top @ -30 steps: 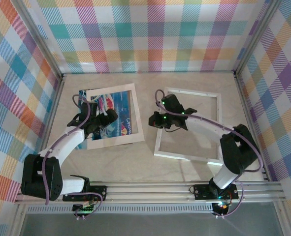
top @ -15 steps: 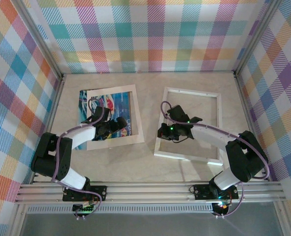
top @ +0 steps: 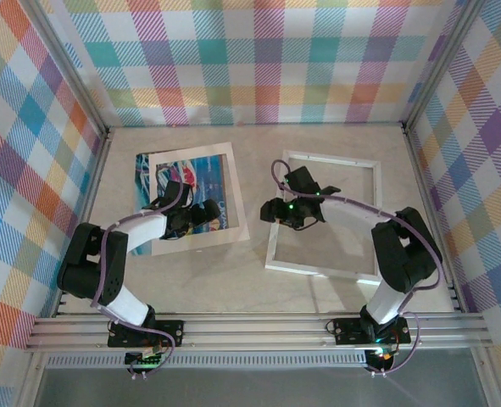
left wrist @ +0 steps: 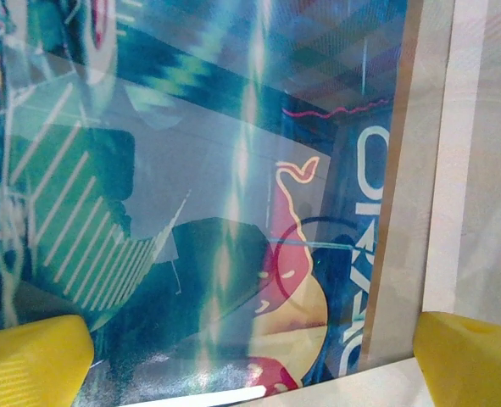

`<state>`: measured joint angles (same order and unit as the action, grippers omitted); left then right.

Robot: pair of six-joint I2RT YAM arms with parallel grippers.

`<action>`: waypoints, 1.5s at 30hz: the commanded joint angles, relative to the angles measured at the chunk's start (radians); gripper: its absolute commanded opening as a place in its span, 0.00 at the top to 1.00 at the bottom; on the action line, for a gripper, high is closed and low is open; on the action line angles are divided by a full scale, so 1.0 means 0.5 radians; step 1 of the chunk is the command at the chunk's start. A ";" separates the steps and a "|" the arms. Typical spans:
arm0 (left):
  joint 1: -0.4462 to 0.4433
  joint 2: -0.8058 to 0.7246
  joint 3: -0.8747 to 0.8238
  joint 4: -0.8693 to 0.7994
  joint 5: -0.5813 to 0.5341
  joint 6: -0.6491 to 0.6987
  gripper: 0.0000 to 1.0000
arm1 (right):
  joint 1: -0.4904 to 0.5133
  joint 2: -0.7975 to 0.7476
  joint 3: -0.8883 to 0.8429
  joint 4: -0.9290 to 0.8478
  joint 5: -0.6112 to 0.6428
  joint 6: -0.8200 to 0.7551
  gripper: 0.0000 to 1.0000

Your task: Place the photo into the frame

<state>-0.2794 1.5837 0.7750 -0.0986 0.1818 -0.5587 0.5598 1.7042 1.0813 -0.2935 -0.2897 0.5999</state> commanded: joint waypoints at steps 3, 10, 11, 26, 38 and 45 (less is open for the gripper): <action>-0.009 0.164 -0.080 -0.218 -0.039 0.106 0.00 | -0.056 0.178 0.188 0.028 -0.134 -0.162 0.39; -0.009 0.187 -0.073 -0.226 -0.023 0.136 0.00 | -0.130 0.404 0.416 -0.061 -0.287 -0.192 0.38; -0.009 0.192 -0.066 -0.229 -0.020 0.143 0.00 | -0.136 0.439 0.459 -0.110 -0.291 -0.192 0.38; -0.009 0.196 -0.039 -0.227 0.005 0.166 0.00 | -0.149 0.298 0.397 -0.350 -0.150 -0.061 0.93; -0.020 -0.076 0.119 -0.374 -0.042 0.142 0.00 | -0.142 -0.578 -0.349 -0.222 -0.004 0.103 1.00; -0.050 -0.203 0.119 -0.424 -0.012 0.085 0.00 | -0.141 -0.710 -0.515 -0.143 0.018 0.161 1.00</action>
<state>-0.2989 1.5120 0.8219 -0.2710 0.1825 -0.5049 0.4900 1.3399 0.8536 -0.3813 -0.2878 0.6525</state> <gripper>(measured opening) 0.996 0.065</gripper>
